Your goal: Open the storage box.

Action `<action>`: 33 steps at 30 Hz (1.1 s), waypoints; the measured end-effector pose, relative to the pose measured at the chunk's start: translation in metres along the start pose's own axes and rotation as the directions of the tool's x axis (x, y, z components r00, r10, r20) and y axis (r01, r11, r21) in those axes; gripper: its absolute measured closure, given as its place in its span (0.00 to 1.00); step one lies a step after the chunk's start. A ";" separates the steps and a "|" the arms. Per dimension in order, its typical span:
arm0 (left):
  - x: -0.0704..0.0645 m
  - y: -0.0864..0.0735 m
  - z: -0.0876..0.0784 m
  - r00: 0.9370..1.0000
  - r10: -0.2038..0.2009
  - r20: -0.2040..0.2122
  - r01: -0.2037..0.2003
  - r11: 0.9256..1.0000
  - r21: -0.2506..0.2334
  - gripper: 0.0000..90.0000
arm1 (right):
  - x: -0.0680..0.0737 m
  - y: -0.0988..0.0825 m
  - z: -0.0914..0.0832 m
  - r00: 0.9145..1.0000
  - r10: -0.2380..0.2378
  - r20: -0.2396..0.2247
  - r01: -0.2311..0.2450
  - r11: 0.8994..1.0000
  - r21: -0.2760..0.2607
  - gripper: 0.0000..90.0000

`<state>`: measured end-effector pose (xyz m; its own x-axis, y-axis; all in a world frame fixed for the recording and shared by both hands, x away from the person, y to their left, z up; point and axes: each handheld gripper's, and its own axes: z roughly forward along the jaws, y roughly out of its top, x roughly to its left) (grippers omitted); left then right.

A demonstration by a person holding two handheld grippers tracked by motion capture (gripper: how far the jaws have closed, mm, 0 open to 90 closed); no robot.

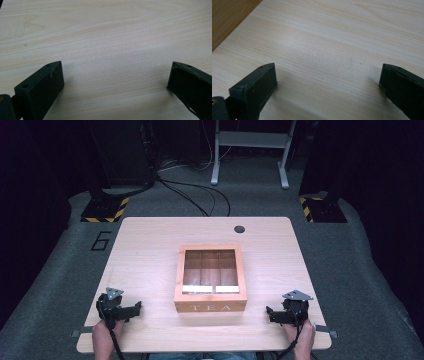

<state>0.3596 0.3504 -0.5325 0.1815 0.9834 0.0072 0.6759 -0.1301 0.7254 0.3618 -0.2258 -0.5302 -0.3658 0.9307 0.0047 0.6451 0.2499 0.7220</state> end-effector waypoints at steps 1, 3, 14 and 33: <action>0.000 0.000 0.000 1.000 0.000 0.000 0.000 1.000 0.000 0.00 | 0.000 0.000 0.000 1.000 -0.005 0.001 0.005 1.000 0.002 0.01; 0.000 0.000 0.000 1.000 -0.001 0.000 0.001 1.000 0.001 0.00 | 0.000 0.000 0.000 1.000 -0.001 0.000 0.001 1.000 0.000 0.01; 0.000 0.000 0.000 1.000 -0.001 0.000 0.001 1.000 0.000 0.00 | 0.000 0.000 0.000 1.000 -0.007 0.001 0.007 1.000 0.003 0.01; 0.000 0.000 0.000 1.000 -0.006 0.005 0.006 1.000 0.005 0.00 | 0.010 0.006 -0.016 0.998 0.003 -0.066 -0.006 0.999 -0.054 0.01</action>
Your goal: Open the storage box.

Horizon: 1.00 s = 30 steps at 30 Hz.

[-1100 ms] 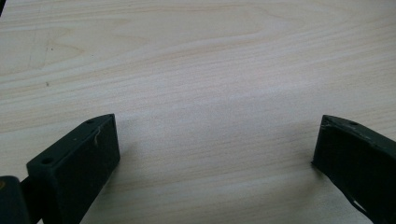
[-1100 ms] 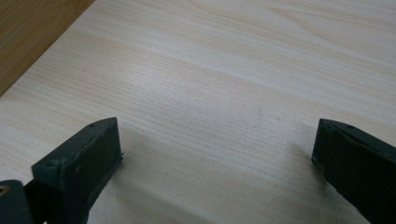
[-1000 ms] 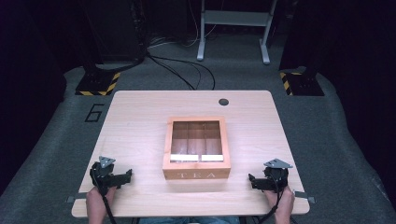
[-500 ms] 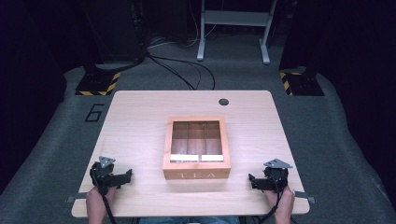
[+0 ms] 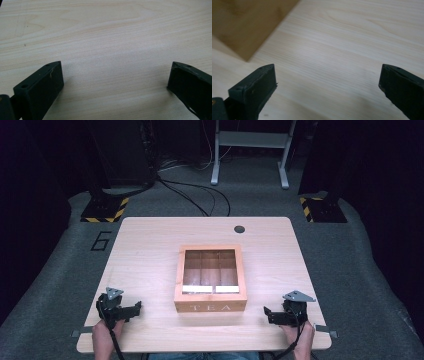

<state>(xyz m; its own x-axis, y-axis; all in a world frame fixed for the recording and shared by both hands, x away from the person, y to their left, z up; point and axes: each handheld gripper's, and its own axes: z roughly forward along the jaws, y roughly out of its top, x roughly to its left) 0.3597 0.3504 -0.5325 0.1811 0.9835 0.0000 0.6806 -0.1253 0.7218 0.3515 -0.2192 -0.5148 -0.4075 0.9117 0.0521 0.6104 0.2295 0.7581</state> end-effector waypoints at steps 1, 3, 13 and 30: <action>0.000 0.000 0.000 1.000 0.000 0.002 0.000 1.000 0.003 0.00 | 0.006 0.003 -0.003 1.000 -0.011 -0.029 0.011 1.000 -0.015 0.00; 0.000 0.000 0.000 1.000 0.000 0.000 0.000 1.000 0.000 0.00 | 0.017 0.007 -0.005 0.998 -0.024 -0.062 0.022 0.999 -0.025 0.00; 0.000 0.000 0.000 1.000 0.000 0.000 0.000 1.000 0.000 0.00 | 0.056 0.023 -0.006 0.986 -0.127 -0.112 0.119 0.990 -0.072 0.00; 0.000 0.000 0.000 1.000 0.000 0.001 0.000 1.000 0.001 0.00 | 0.090 0.042 0.009 0.967 -0.197 -0.161 0.179 0.977 -0.118 0.14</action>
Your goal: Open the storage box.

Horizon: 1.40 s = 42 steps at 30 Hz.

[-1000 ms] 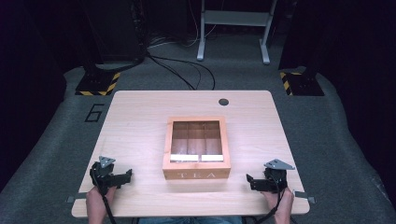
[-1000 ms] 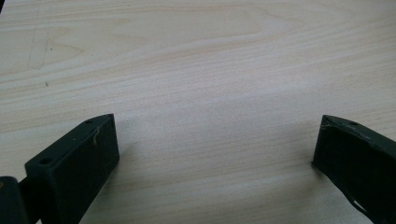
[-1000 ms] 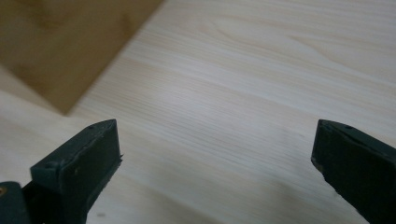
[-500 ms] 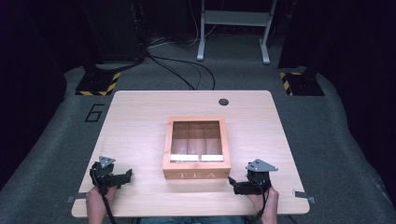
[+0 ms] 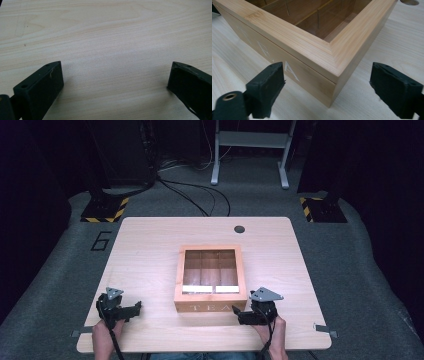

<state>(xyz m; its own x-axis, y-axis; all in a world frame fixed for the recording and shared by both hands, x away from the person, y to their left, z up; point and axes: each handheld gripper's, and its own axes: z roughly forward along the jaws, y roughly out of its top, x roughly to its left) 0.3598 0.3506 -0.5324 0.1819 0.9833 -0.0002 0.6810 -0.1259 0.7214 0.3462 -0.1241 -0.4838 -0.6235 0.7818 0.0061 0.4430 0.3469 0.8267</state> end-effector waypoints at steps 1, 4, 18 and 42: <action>0.000 0.000 0.000 1.000 0.000 0.000 0.000 1.000 0.000 0.00 | 0.000 0.000 0.000 1.000 -0.007 -0.001 0.007 1.000 -0.002 0.15; 0.000 0.000 0.000 1.000 0.000 0.000 0.000 1.000 0.000 0.00 | 0.001 0.000 0.001 1.000 -0.003 0.012 0.003 1.000 -0.015 0.18; 0.000 0.000 0.000 1.000 0.001 0.003 -0.001 1.000 0.004 0.00 | 0.002 -0.005 -0.003 1.000 0.009 0.003 -0.009 0.999 -0.044 0.46; 0.000 0.000 0.000 1.000 0.001 0.003 -0.001 1.000 0.004 0.00 | 0.001 -0.011 -0.007 1.000 0.013 0.007 -0.013 0.997 -0.081 0.55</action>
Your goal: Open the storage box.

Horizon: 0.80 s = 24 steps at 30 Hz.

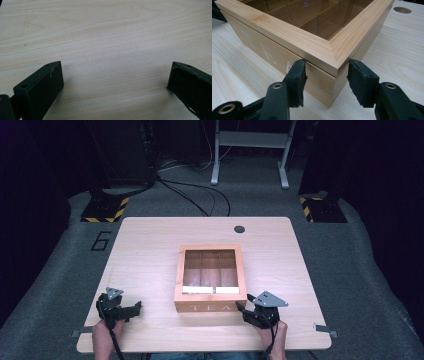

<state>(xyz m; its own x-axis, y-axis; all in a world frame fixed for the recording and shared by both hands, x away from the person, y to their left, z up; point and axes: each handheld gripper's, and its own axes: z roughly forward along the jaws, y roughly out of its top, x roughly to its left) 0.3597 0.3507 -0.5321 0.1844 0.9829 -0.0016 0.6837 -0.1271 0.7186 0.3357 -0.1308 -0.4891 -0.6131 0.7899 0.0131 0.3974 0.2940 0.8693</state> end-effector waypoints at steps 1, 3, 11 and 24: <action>0.000 0.000 0.000 1.000 0.000 -0.001 0.000 1.000 -0.001 0.00 | 0.000 0.000 0.000 1.000 0.000 0.002 0.000 1.000 -0.001 0.55; 0.000 0.000 0.000 1.000 -0.001 -0.003 0.001 1.000 -0.004 0.00 | 0.000 0.000 -0.001 1.000 0.002 0.006 -0.002 1.000 -0.003 0.55; 0.000 0.000 0.000 1.000 0.000 0.000 0.000 1.000 0.000 0.00 | 0.002 -0.001 -0.002 1.000 0.012 0.014 -0.011 1.000 -0.029 0.56; 0.000 0.000 0.000 1.000 0.000 0.000 0.000 1.000 -0.001 0.00 | 0.005 0.001 -0.005 0.999 0.007 0.046 -0.003 0.995 -0.097 0.56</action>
<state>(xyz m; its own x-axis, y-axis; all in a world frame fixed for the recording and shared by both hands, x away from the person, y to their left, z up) 0.3597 0.3507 -0.5322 0.1841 0.9829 -0.0013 0.6833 -0.1270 0.7190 0.3294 -0.1292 -0.4852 -0.5781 0.8160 -0.0036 0.3312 0.2387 0.9129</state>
